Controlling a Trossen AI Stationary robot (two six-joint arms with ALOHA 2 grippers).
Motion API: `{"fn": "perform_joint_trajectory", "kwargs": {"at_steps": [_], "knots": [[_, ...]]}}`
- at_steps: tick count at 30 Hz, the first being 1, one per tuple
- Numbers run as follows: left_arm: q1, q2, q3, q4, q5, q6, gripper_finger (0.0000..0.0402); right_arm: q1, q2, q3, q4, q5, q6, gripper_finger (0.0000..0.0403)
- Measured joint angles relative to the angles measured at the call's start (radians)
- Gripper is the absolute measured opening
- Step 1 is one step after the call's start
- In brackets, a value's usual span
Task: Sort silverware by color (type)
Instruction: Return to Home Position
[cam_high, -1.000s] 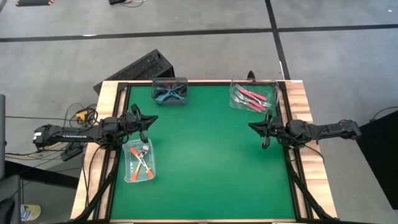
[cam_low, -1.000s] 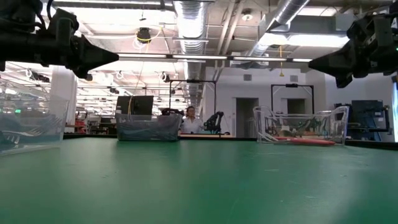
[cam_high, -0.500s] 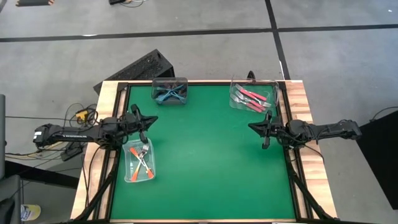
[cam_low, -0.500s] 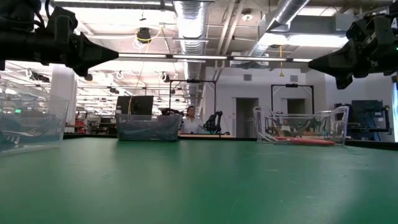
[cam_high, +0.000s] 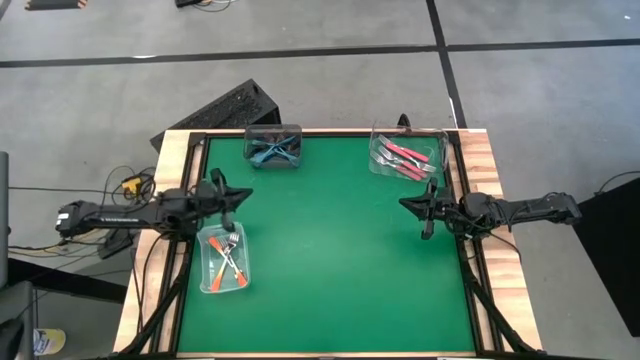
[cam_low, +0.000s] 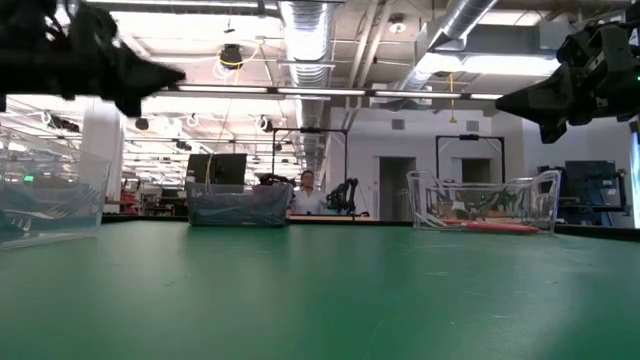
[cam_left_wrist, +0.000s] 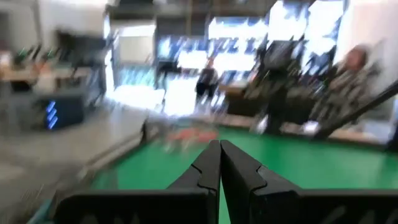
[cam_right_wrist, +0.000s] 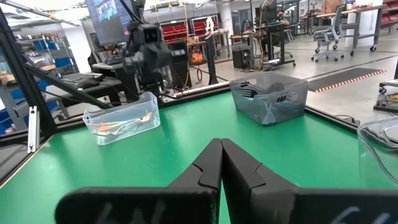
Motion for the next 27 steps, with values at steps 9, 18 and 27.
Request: {"fn": "perform_joint_trajectory", "kwargs": {"at_steps": [9,18,27], "knots": [[-0.010,-0.268,0.000,-0.225,0.118,0.084,0.0000,0.000,0.000,0.000,-0.001,0.000,0.000,0.0032],[-0.009,-0.164,0.000,0.131,0.337,0.097,0.0000,0.000,0.000,-0.001,-0.001,0.001,0.000,0.0032],[-0.009,-0.136,0.000,-0.099,0.240,0.099,0.0000,0.000,0.000,-0.001,-0.001,0.001,0.000,0.0032]]}}
